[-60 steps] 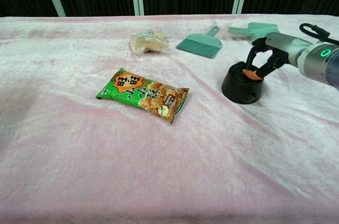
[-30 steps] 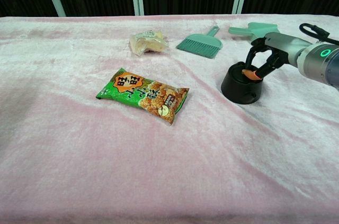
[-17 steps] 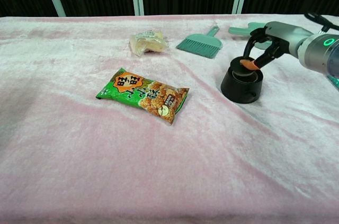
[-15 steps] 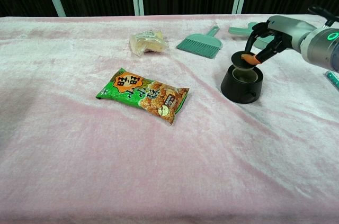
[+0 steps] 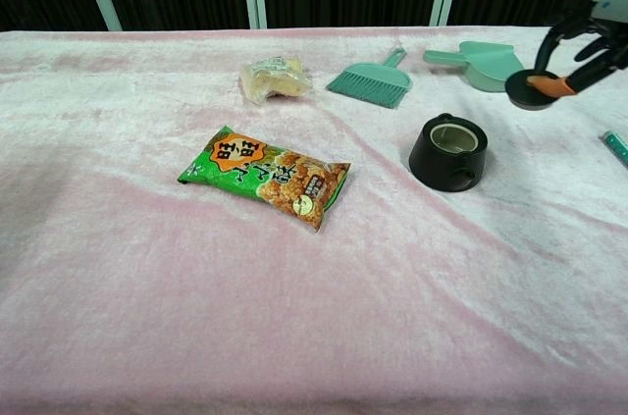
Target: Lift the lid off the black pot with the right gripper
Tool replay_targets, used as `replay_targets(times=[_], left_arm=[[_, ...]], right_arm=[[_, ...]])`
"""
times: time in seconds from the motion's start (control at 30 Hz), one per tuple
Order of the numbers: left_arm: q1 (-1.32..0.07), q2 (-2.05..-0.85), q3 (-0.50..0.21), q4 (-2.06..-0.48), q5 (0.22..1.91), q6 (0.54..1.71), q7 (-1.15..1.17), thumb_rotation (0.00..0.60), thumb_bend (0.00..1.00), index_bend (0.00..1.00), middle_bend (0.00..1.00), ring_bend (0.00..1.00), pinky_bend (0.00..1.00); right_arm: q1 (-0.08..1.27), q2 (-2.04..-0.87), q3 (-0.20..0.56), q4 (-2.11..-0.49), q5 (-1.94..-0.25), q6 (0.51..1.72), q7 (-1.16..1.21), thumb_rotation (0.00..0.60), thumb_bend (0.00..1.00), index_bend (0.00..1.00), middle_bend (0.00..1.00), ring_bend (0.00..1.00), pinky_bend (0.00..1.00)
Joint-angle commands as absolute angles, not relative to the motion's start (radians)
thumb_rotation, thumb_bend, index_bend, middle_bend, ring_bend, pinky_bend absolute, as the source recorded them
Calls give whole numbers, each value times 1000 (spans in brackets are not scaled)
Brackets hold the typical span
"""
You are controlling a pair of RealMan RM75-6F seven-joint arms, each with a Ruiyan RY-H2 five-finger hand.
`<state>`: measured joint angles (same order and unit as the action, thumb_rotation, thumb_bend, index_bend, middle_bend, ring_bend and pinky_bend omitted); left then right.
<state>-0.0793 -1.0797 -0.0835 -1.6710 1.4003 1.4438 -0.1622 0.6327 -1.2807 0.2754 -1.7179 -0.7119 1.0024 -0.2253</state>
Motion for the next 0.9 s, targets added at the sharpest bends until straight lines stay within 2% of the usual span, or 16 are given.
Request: replay_targets(times=[0.03,0.27,0.4,0.67,0.77,0.9], left_arm=[[-79,-1080,-83,-1671,1401,1444,-162,600,335,206,25,0,0],[-79,-1080,-84,-1671,1399,1444,-160,600,335,206,25,0,0],[-79,-1080,-84,-1671,1398,1445,-162,600,335,206,25,0,0],[-79,-1079,-85,-1670,1396,1442,-163,600,335,206,25,0,0],[-79,-1079,-84,-1671,1397,1443,-162,600,335,206,25,0,0],[-78,-1079,-84,-1670,1398,1445,-162,600,335,206,25,0,0]], right_arm=[[586,-1252,227,-1738,-757,1008,-199,600,317,627,0,66,139],[536,-1303,163,-1678,-822,1012,-152,600,317,627,0,66,139],[523,-1372,136,-1594,-855,1005,-127,600,317,627,0,66,138],[503,-1455,113,-1474,-890,988,-82,600,299,622,0,65,139],[498,-1469,111,-1449,-900,977,-65,600,246,522,0,66,139],[495,-1471,112,-1436,-912,966,-49,600,144,275,0,63,139]])
